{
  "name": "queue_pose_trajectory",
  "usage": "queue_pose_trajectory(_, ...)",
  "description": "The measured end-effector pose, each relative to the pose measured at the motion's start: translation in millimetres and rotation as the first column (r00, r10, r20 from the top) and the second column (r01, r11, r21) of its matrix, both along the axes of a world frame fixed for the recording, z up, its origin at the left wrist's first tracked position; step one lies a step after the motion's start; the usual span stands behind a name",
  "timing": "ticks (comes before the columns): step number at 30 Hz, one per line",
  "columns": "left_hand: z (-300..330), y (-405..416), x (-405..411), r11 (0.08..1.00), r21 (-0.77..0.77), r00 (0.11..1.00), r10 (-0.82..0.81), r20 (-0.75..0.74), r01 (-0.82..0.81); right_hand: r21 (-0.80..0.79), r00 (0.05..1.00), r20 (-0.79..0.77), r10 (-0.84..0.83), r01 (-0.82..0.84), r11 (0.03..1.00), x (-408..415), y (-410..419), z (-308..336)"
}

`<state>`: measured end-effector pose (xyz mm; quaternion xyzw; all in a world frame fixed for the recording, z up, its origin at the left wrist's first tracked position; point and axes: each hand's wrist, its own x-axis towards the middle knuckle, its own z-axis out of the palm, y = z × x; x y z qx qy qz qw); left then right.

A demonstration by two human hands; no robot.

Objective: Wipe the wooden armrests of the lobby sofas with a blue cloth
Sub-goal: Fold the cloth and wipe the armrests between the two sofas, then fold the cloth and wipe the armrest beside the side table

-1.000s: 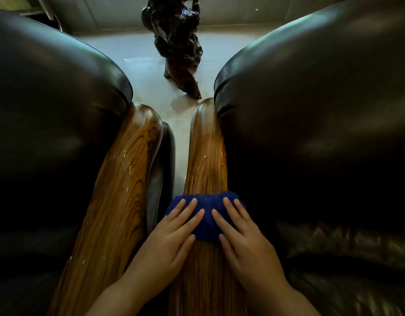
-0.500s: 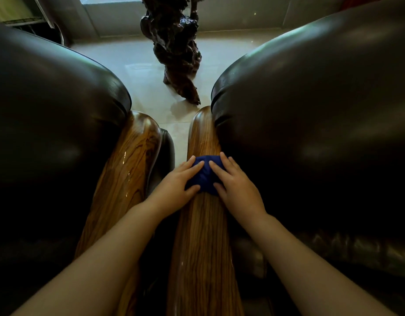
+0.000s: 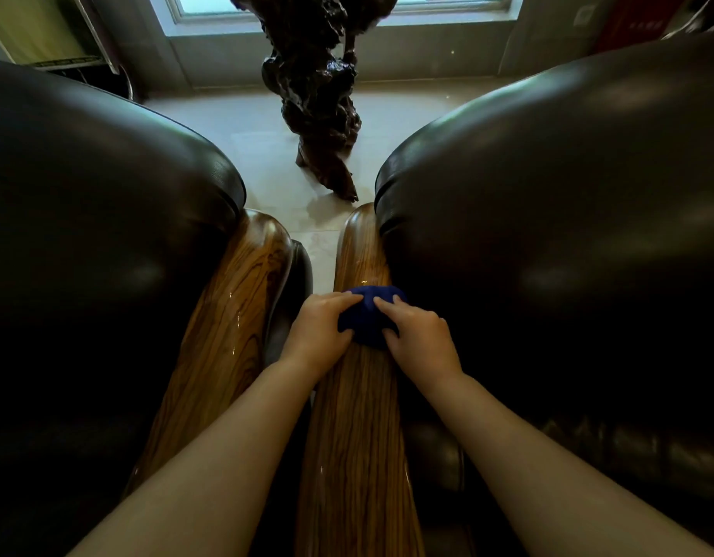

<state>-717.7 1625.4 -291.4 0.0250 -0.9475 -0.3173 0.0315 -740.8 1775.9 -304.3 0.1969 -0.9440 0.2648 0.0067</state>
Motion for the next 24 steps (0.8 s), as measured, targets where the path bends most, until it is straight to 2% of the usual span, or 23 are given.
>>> queue_pose_trajectory(3, 13, 0, 9, 1.0, 0.009, 0.998, -0.018, 0.065, 0.018, -0.101, 0.985, 0.175, 0.009, 0.009, 0.995, 3, 15, 18)
queue_pose_trajectory(6, 33, 4, 22, 0.997, 0.074, 0.991, -0.027, 0.132, 0.018, -0.175, 0.923, 0.373, 0.098, -0.034, 0.984, 1, 37, 47)
queue_pose_trajectory(9, 63, 11, 33, 0.993, 0.109, 0.988, -0.05, 0.143, 0.035, -0.252, 0.88, 0.438, 0.183, -0.075, 0.965, 9, 54, 81)
queue_pose_trajectory(12, 102, 16, 47, 0.993, 0.094, 0.982, -0.084, 0.168, 0.069, -0.28, 0.869, 0.44, 0.229, -0.11, 0.954, 22, 68, 115)
queue_pose_trajectory(17, 167, 36, 87, 0.995, 0.05, 0.988, -0.094, 0.126, 0.088, -0.297, 0.902, 0.366, 0.23, -0.121, 0.947, 59, 93, 172)
queue_pose_trajectory(24, 268, 86, 169, 0.991, 0.069, 0.985, -0.119, 0.123, 0.111, -0.304, 0.934, 0.29, 0.21, -0.119, 0.945, 146, 149, 268)
